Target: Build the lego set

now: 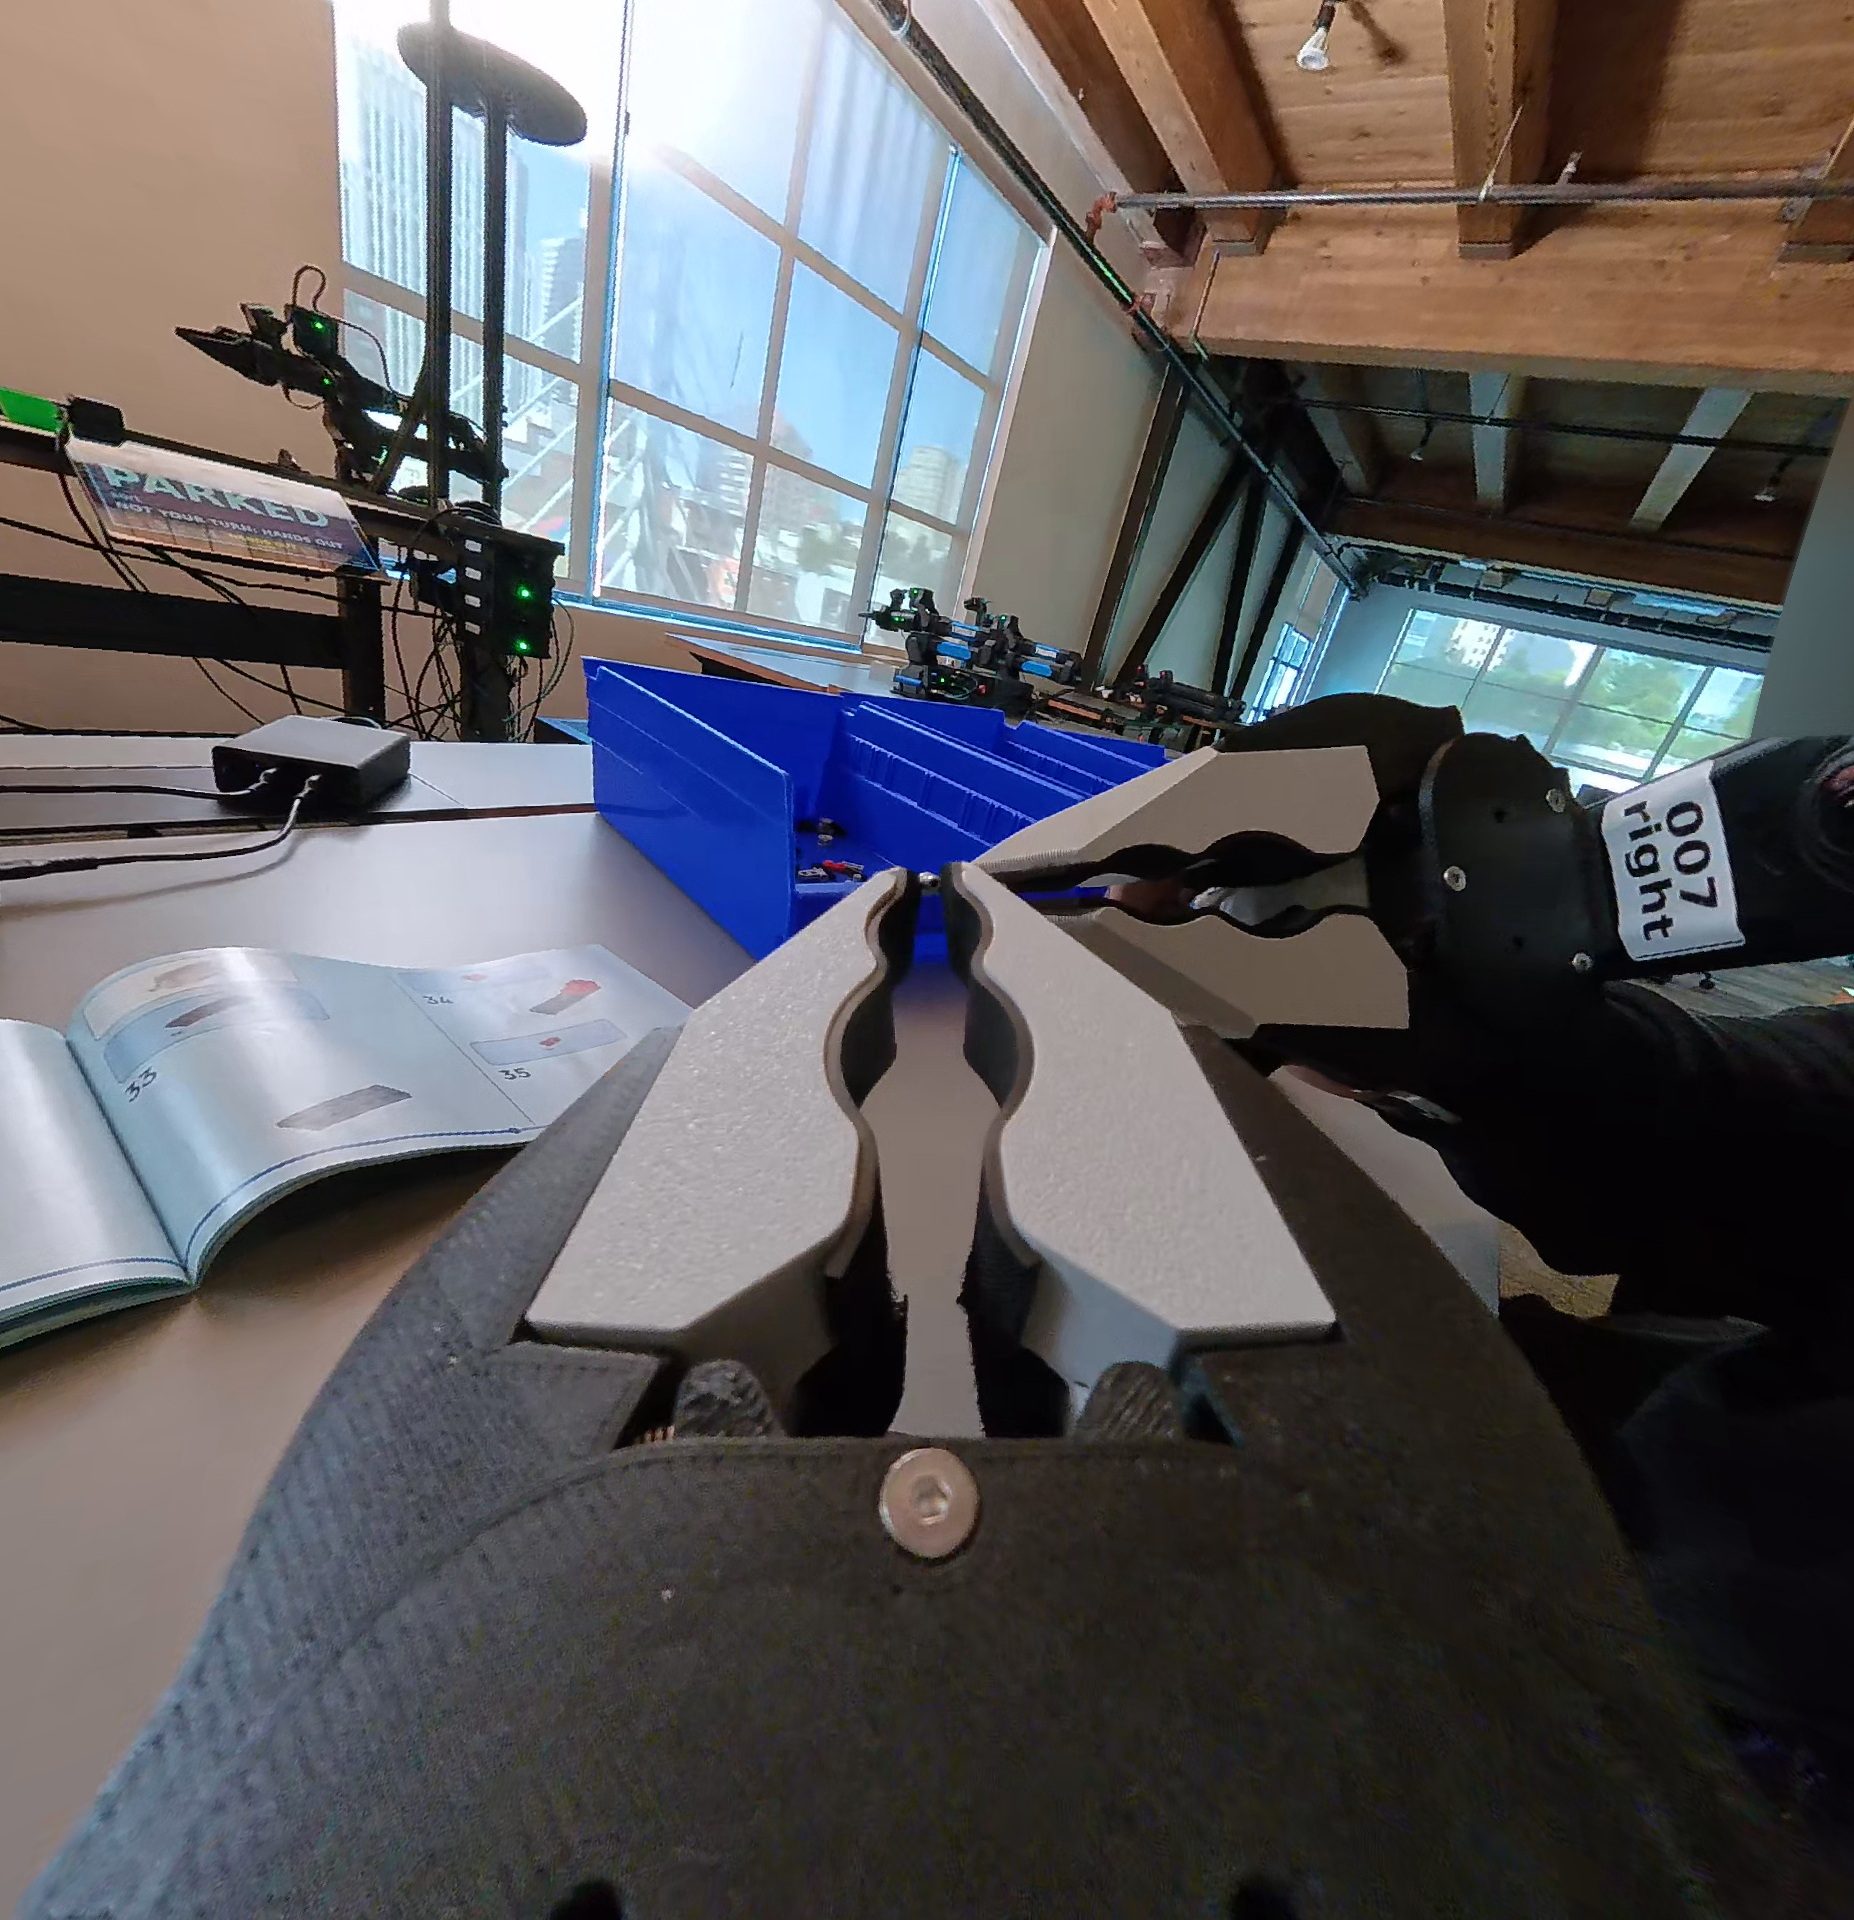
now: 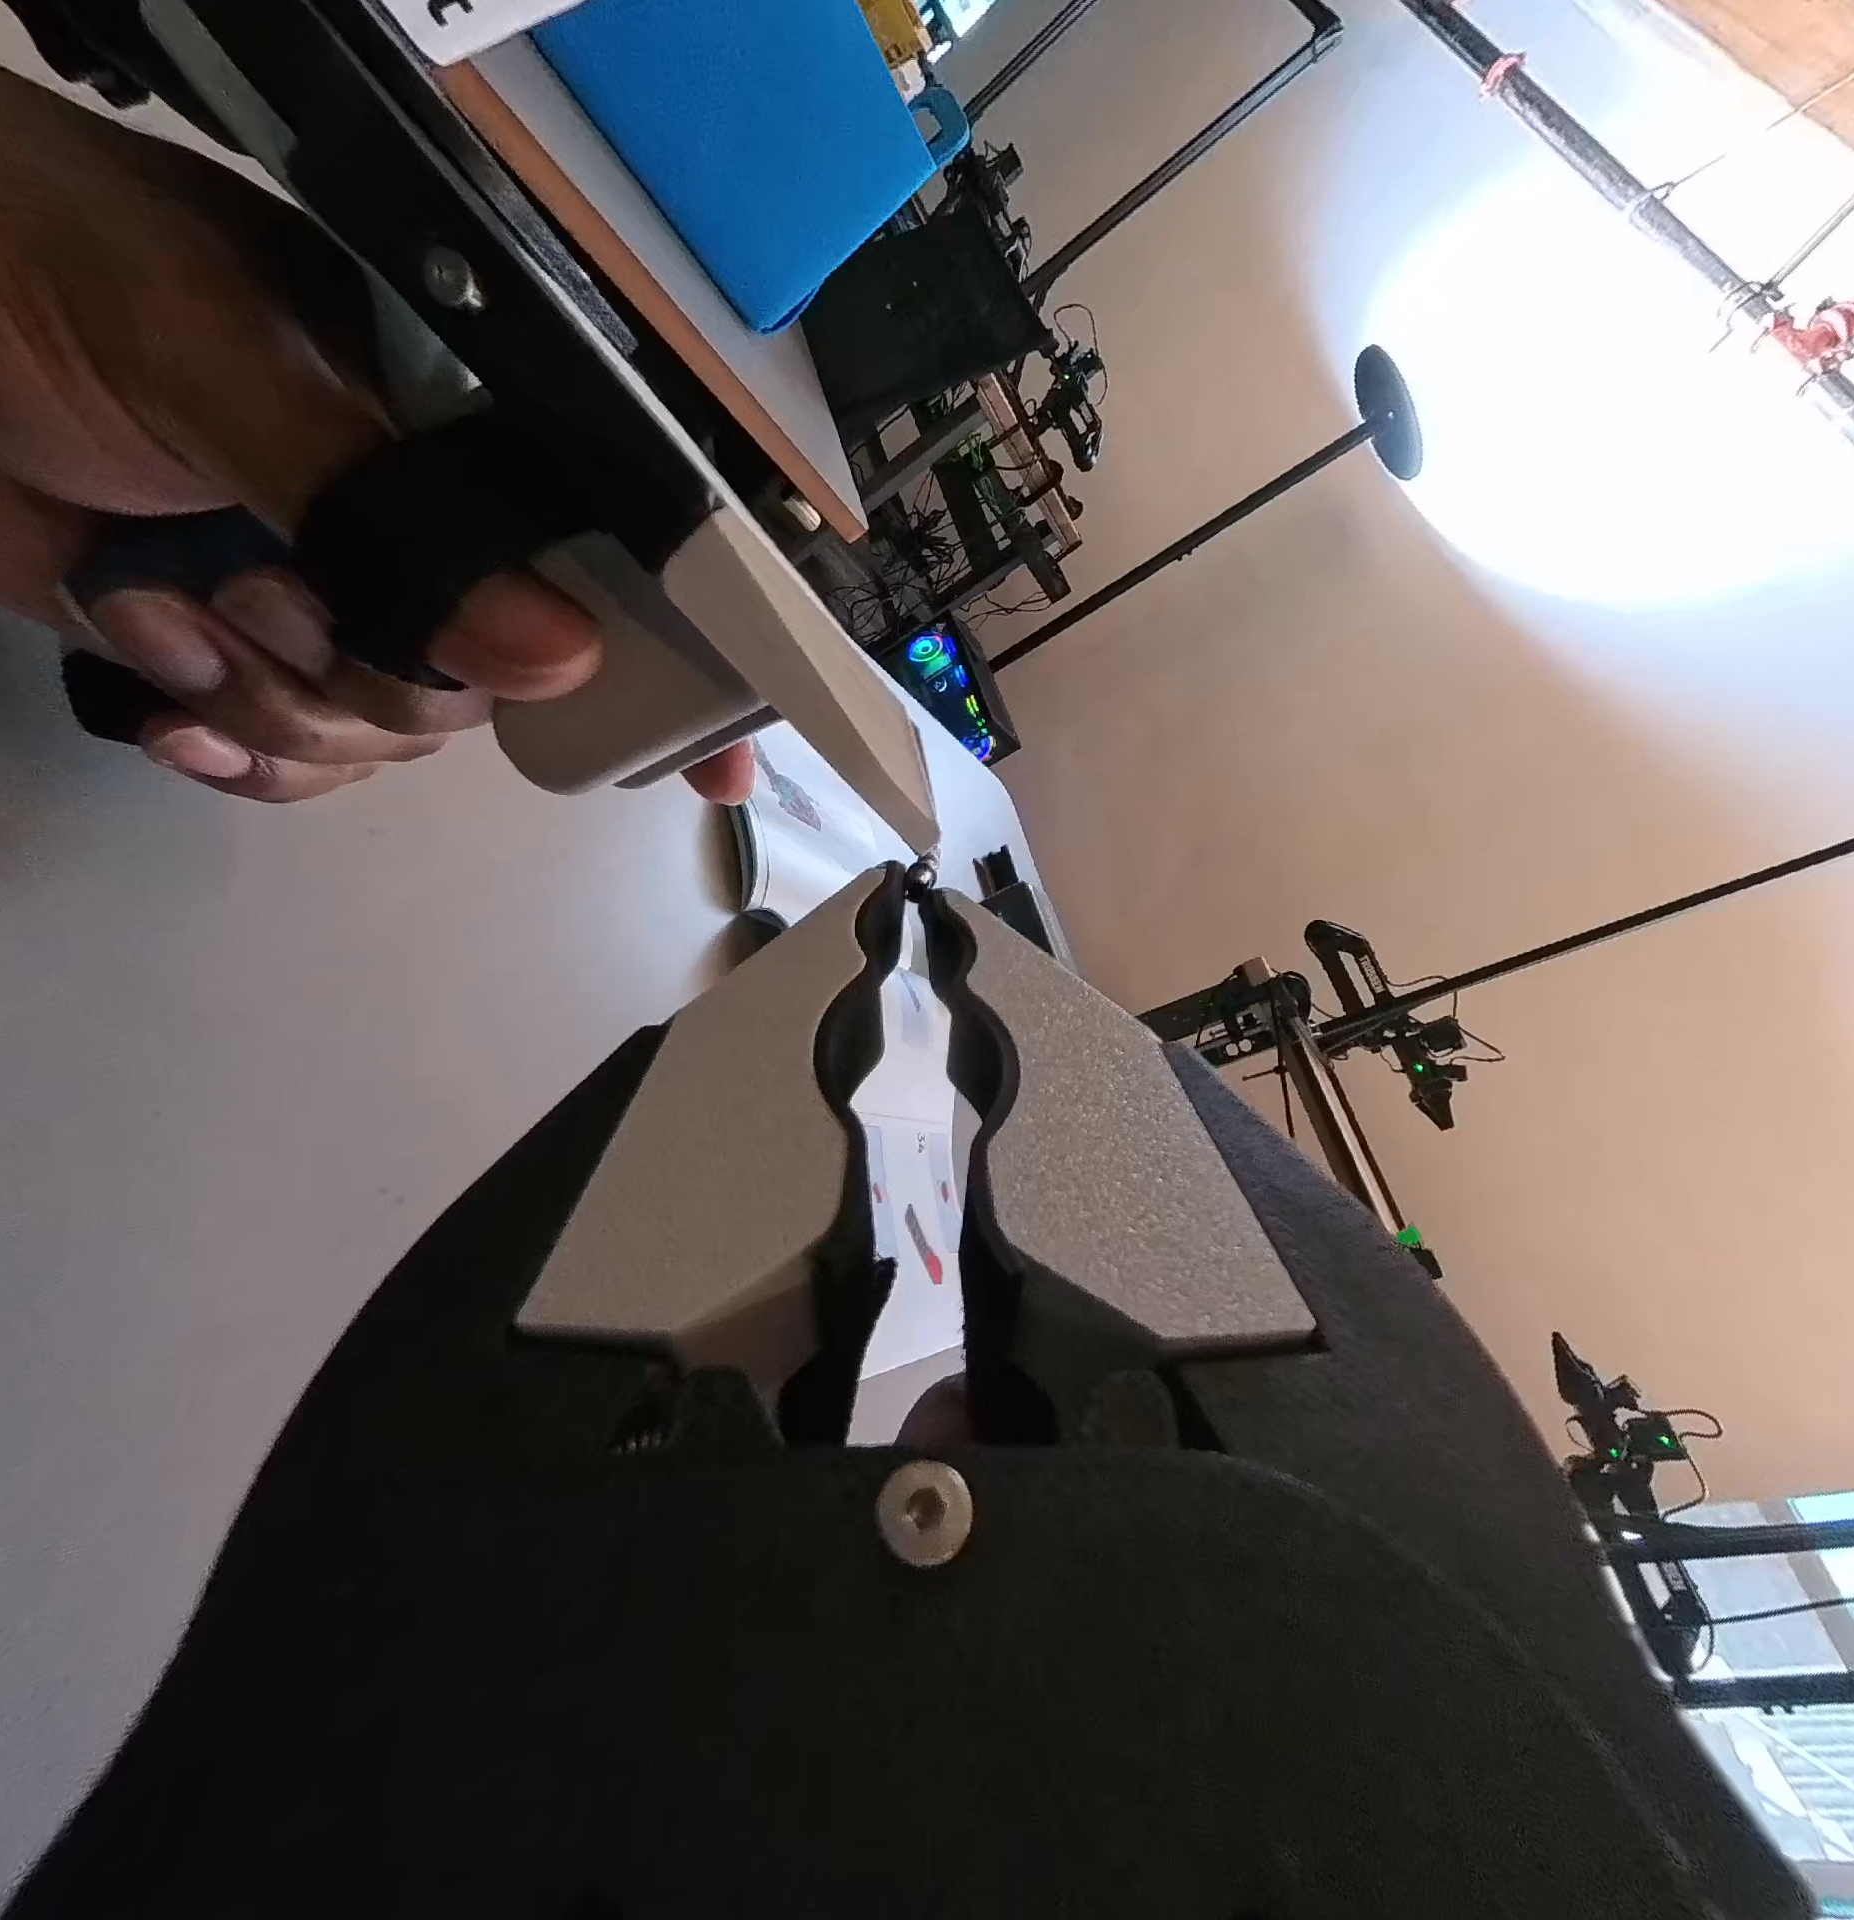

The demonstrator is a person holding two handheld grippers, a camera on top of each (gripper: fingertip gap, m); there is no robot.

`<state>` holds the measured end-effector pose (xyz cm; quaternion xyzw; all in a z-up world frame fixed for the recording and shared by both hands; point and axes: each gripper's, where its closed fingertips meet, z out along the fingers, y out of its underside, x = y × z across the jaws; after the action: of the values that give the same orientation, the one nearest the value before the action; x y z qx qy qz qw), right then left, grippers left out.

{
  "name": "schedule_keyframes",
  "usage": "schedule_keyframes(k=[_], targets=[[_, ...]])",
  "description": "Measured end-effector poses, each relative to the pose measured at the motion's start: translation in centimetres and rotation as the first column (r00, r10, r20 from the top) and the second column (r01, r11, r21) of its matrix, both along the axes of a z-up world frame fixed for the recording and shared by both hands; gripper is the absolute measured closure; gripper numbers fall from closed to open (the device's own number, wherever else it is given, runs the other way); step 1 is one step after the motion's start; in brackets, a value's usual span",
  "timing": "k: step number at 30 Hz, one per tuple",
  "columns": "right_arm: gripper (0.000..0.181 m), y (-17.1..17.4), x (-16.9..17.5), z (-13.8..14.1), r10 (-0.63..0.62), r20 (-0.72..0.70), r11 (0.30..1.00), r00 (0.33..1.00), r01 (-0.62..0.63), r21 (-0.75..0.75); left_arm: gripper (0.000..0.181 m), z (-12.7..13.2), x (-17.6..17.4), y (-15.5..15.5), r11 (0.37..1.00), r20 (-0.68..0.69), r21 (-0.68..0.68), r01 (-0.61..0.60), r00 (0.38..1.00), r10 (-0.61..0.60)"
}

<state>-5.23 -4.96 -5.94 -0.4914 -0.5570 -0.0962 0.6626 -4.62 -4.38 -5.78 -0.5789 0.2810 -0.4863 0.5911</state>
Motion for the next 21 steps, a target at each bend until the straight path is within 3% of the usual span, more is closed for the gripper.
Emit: schedule_keyframes(k=[6,12,17,21], targets=[[0.177,-0.2,-0.1,0.4,0.034,-0.047,0.999,0.998,-0.035,-0.017,0.178,0.2,-0.1,-0.1,1.0,0.033,-0.007,0.02,0.999,-0.02],[0.153,-0.4,0.8,0.4,0.118,-0.338,0.942,0.934,-0.213,-0.258,0.179,0.6,-0.4,0.3,0.999,0.103,-0.027,0.026,0.994,-0.023],[0.132,0.6,1.3,0.7,0.076,-0.693,0.729,0.717,-0.514,-0.451,0.178,-0.4,0.4,1.0,0.999,0.076,-0.052,0.017,0.997,-0.013],[0.129,1.8,1.4,0.7,-0.028,-0.819,0.55,0.573,-0.675,-0.491,0.178,-0.9,0.1,1.9,0.997,0.064,-0.075,0.001,0.998,0.004]])
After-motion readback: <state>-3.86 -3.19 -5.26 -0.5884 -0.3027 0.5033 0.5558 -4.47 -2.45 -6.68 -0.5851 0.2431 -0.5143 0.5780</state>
